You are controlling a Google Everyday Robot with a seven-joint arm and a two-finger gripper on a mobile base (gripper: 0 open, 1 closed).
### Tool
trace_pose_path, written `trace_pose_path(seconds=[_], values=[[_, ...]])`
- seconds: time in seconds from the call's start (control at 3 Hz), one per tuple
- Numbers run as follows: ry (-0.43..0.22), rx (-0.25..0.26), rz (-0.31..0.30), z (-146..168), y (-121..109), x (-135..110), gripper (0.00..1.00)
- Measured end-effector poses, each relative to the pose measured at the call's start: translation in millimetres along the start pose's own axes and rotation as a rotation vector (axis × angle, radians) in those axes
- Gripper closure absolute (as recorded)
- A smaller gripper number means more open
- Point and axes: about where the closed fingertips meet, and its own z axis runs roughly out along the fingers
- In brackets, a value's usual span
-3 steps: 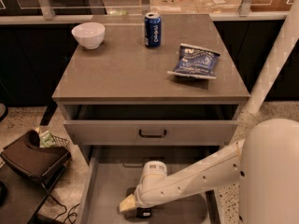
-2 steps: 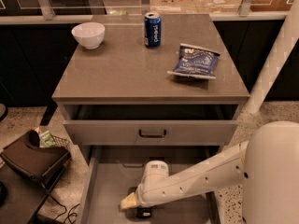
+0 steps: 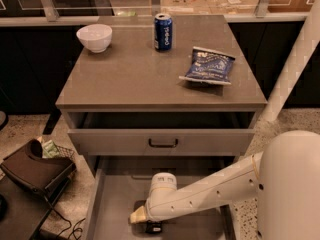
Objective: Pick rxbar chocolate from middle drawer and place on counter
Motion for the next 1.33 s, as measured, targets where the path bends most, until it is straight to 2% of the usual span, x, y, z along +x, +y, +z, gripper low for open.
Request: trace_pose_path(seconds=[0.33, 1.0, 1.33], values=[[0.02, 0.033, -0.016, 6, 6, 3, 0.0], [0.064, 0.053, 0.032, 17, 11, 5, 0.02], [0.094, 0.033, 0.08, 25, 11, 5, 0.2]])
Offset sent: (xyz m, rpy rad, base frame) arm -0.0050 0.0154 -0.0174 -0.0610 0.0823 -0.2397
